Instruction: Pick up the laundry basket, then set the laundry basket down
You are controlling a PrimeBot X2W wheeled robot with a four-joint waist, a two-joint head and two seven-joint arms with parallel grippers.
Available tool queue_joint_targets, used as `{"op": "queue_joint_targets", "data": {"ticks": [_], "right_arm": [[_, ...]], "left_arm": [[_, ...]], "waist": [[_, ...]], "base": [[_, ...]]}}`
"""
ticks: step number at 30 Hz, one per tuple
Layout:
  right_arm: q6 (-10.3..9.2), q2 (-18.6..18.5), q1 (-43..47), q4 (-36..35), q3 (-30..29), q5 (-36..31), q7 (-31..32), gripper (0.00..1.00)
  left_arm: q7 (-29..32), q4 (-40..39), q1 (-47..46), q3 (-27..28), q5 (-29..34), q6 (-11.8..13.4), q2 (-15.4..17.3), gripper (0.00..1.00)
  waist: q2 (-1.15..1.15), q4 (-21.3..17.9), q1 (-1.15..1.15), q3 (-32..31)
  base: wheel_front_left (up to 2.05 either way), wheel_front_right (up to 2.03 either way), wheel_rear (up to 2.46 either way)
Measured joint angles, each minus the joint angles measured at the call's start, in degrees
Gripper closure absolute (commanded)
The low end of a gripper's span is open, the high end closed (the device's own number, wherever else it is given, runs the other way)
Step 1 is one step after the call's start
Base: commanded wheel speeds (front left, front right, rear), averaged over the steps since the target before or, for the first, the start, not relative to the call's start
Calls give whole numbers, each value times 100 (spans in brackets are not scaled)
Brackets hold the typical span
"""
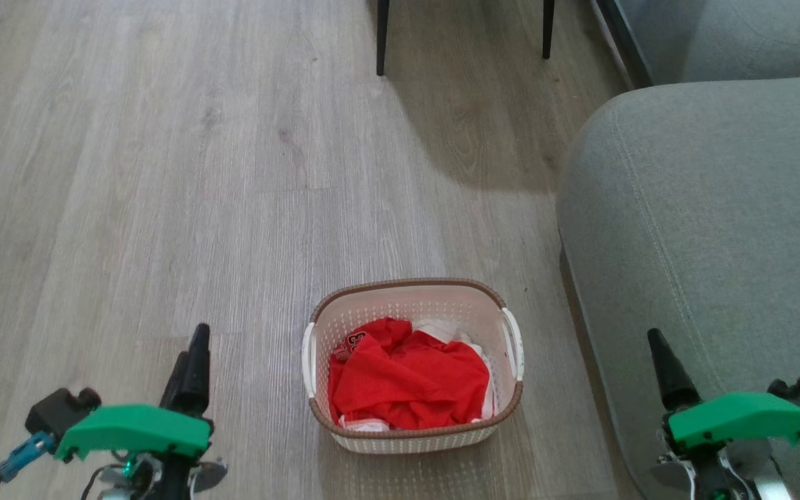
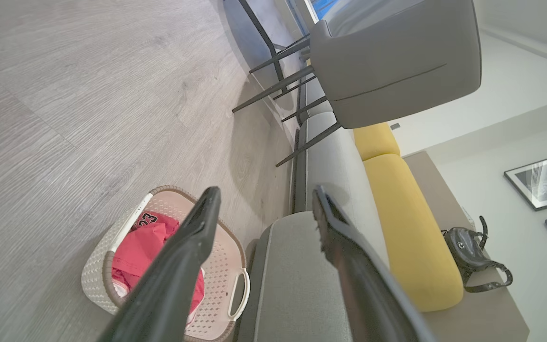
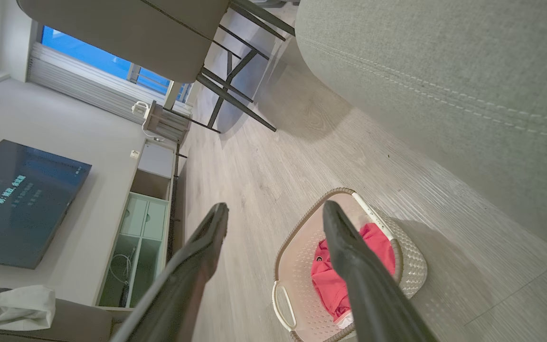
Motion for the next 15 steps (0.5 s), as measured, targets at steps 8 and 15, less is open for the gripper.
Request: {"op": "queue_joint_targets", "data": {"ticks": [8, 15], "right_arm": [[0, -2, 2, -64, 149, -635, -133, 0], [0, -3, 11, -114, 211, -1063, -229, 0]], "left_arm": [[-122, -58, 19, -85, 797, 100, 1, 0], [-226, -103, 109, -147, 1341, 187, 14, 0]], "waist": [[0, -1, 0, -10], [0, -3, 0, -12]], "base": [[0, 0, 0], [0, 0, 0]]}}
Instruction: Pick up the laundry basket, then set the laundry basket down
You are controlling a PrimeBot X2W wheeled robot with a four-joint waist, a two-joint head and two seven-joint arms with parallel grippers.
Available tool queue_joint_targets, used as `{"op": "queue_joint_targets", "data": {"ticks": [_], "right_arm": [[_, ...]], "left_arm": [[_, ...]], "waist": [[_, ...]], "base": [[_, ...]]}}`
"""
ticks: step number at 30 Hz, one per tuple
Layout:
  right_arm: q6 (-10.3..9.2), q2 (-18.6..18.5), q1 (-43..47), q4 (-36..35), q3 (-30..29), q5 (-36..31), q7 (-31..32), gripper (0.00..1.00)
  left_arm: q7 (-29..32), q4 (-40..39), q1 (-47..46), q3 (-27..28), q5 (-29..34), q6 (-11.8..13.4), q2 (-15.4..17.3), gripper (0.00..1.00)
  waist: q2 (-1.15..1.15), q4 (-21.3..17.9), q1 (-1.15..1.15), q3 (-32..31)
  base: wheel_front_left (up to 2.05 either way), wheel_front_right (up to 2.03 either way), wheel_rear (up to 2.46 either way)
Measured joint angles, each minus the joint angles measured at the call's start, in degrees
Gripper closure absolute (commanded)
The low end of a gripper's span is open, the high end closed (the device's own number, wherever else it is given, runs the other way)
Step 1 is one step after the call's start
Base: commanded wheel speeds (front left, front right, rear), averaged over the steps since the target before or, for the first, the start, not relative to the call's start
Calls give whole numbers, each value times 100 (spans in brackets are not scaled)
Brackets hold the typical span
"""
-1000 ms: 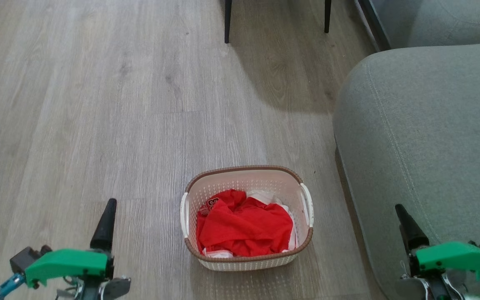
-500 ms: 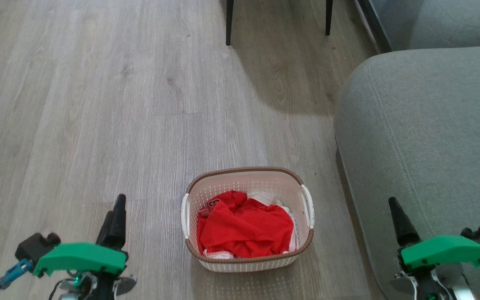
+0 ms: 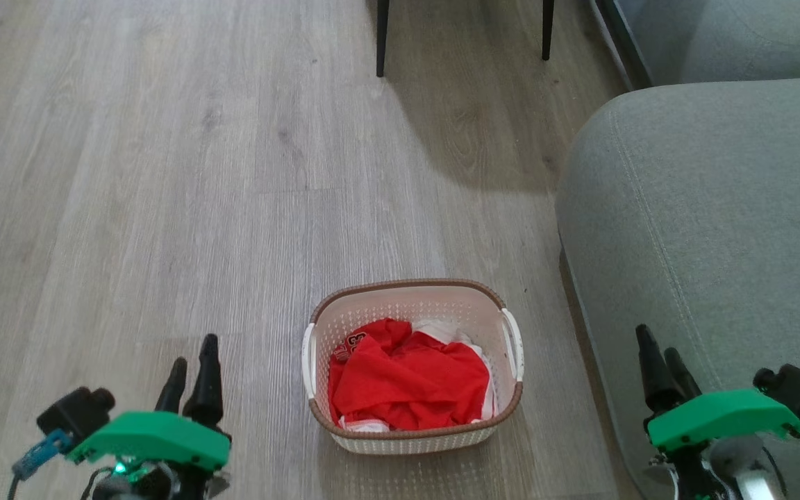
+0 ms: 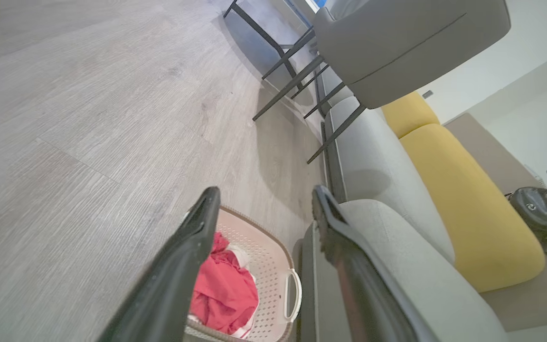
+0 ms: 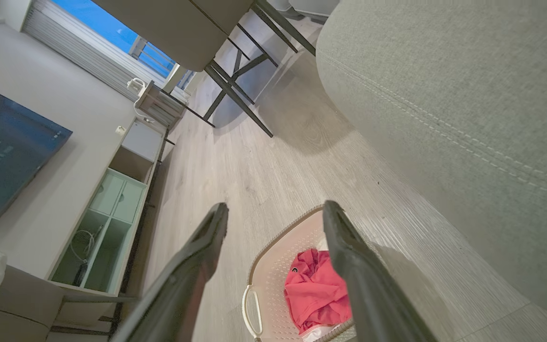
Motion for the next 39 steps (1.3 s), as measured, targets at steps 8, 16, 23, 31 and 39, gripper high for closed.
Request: {"op": "queue_joint_targets", "data": {"ticks": [8, 16, 23, 31, 39], "right_arm": [[0, -2, 1, -25, 113, -531, -131, 0], [0, -9, 2, -59, 232, -1101, -267, 0], [0, -12, 2, -102, 322, -1575, -368, 0], [0, -18, 4, -134, 434, -2095, -519, 0], [0, -20, 9, -190, 528, -2711, -650, 0]], "left_arm": [[-120, -26, 110, -135, 632, 111, 52, 0], [-254, -64, 130, -250, 1212, 252, 105, 0], [-369, -73, 143, -320, 1689, 361, 127, 0], [-501, -85, 275, -388, 2238, 464, 145, 0], [-636, -86, 324, -488, 2842, 538, 167, 0]], "waist": [[0, -4, 0, 4], [0, 0, 0, 2], [0, 0, 0, -6], [0, -2, 0, -24], [0, 4, 0, -56]], "base": [[0, 0, 0], [0, 0, 0], [0, 0, 0], [0, 0, 0], [0, 0, 0]]}}
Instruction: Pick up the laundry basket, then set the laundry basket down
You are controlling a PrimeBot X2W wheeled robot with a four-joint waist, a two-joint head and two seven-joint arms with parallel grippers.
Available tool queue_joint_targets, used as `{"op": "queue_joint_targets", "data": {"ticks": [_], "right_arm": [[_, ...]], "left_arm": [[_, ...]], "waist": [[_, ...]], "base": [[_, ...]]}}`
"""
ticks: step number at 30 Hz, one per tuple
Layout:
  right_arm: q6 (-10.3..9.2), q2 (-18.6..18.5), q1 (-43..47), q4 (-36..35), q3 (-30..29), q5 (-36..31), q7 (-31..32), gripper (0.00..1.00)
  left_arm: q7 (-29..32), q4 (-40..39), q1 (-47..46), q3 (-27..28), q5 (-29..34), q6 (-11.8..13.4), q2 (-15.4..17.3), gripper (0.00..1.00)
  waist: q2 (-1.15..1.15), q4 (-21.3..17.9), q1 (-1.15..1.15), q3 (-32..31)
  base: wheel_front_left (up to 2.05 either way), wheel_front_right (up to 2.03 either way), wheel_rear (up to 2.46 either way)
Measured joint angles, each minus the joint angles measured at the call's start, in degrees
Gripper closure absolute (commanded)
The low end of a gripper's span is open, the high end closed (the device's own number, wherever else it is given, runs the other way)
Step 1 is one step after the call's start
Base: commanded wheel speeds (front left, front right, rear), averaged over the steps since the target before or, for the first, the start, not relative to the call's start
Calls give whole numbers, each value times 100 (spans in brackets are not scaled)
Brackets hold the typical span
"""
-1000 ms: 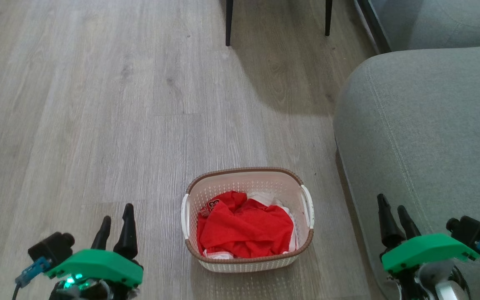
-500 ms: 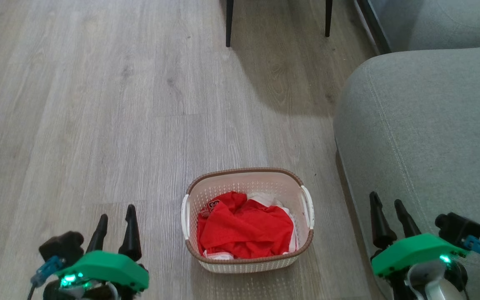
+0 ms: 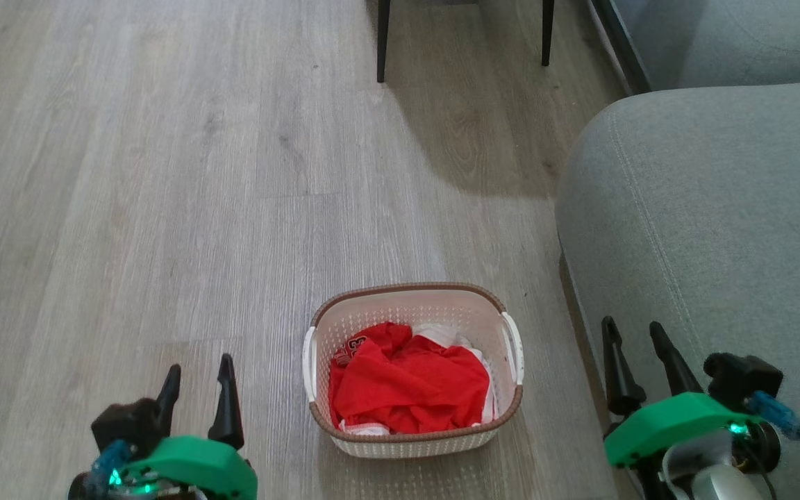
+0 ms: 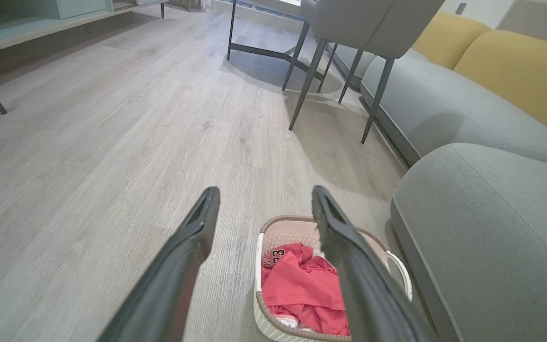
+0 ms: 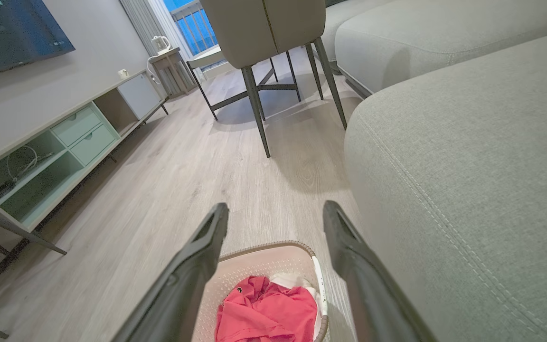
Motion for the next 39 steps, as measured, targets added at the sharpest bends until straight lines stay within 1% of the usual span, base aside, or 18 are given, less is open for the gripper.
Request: {"op": "queue_joint_targets", "data": {"ticks": [27, 39], "right_arm": [[0, -21, 119, -48, 327, -1778, -420, 0], [0, -23, 119, -47, 323, -1781, -420, 0]], "left_arm": [[-438, -86, 263, -194, 1796, 224, 21, 0], [-441, -99, 265, -176, 1804, 219, 19, 0]], "waist": [[0, 15, 0, -110], [0, 6, 0, -92]], "base": [[0, 0, 0], [0, 0, 0]]}}
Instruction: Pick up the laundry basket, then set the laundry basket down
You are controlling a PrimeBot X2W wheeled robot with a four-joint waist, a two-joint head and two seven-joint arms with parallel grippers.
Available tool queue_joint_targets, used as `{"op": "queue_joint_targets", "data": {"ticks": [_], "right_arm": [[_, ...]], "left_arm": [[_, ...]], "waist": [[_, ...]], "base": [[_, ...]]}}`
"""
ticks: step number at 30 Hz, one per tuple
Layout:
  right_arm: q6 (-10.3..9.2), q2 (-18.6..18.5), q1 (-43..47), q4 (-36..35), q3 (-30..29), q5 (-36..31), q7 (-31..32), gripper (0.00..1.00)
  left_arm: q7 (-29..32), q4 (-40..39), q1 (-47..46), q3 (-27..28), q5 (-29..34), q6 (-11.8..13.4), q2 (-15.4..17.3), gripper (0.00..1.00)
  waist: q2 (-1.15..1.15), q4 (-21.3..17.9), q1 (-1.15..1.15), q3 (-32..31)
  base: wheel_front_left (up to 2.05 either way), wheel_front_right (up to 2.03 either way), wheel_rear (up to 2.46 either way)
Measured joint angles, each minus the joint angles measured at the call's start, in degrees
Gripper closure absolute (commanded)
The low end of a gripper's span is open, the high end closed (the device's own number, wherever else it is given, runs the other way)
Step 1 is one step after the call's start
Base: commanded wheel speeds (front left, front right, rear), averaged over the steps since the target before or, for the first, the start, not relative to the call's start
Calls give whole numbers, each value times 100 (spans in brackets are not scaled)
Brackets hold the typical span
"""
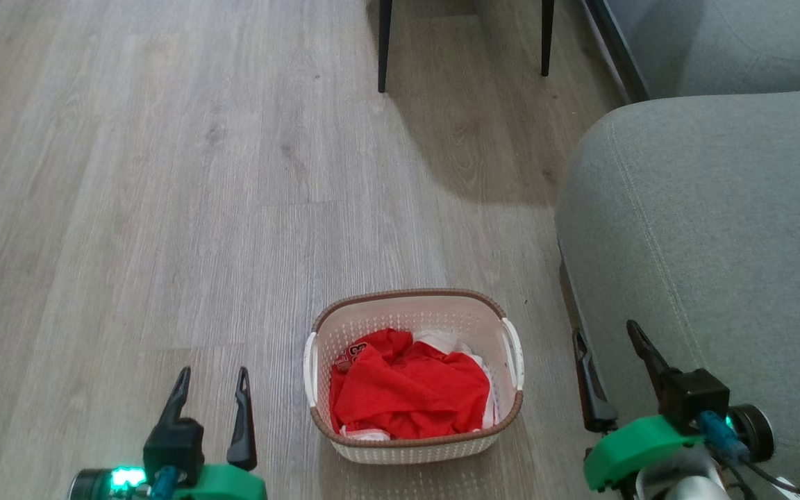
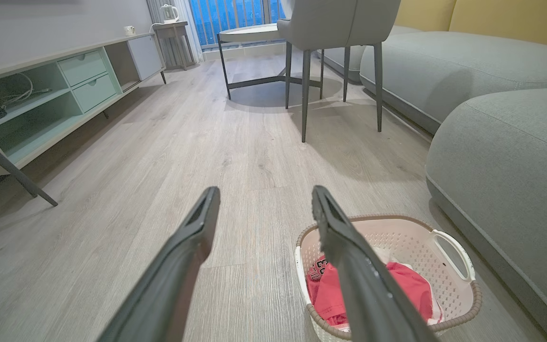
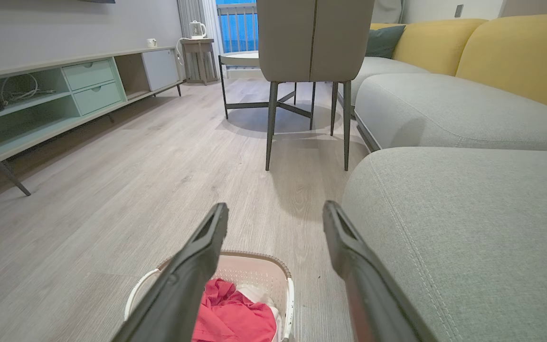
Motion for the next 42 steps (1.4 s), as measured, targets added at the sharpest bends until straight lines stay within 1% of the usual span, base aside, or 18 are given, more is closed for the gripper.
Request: {"op": "queue_joint_targets", "data": {"ticks": [14, 17, 27, 30, 33, 37, 42], "right_arm": [[0, 0, 0, 0, -22, 0, 0, 0], [0, 0, 0, 0, -27, 0, 0, 0], [0, -1, -51, 68, -23, -51, 0, 0], [0, -1, -193, 157, -21, -76, 0, 0], [0, -2, -584, 259, -32, -172, 0, 0], [0, -5, -1244, 471, -109, -259, 0, 0], [0, -25, -1989, 825, -248, -303, 0, 0]], "left_arm": [[0, 0, 1, 20, 0, -4, -9, 0], [0, 0, 1, 23, 0, -45, -14, 0], [0, 9, -23, 52, -33, -80, -59, 0], [0, 22, -129, 90, -134, -96, -71, 0], [-1, 51, -461, 154, -209, -96, -85, 0], [-2, 200, -1067, 185, -368, -103, -109, 0], [-2, 591, -1768, 202, -510, -155, -142, 0]], "waist": [[0, 6, 0, 31], [0, 7, 0, 58], [0, 2, 0, 323], [0, -11, 0, 521], [0, -27, 0, 822], [0, -41, 1, 1325], [0, -62, 2, 2044]], "base": [[0, 0, 0], [0, 0, 0], [0, 0, 0], [0, 0, 0], [0, 0, 0], [0, 0, 0], [0, 0, 0]]}}
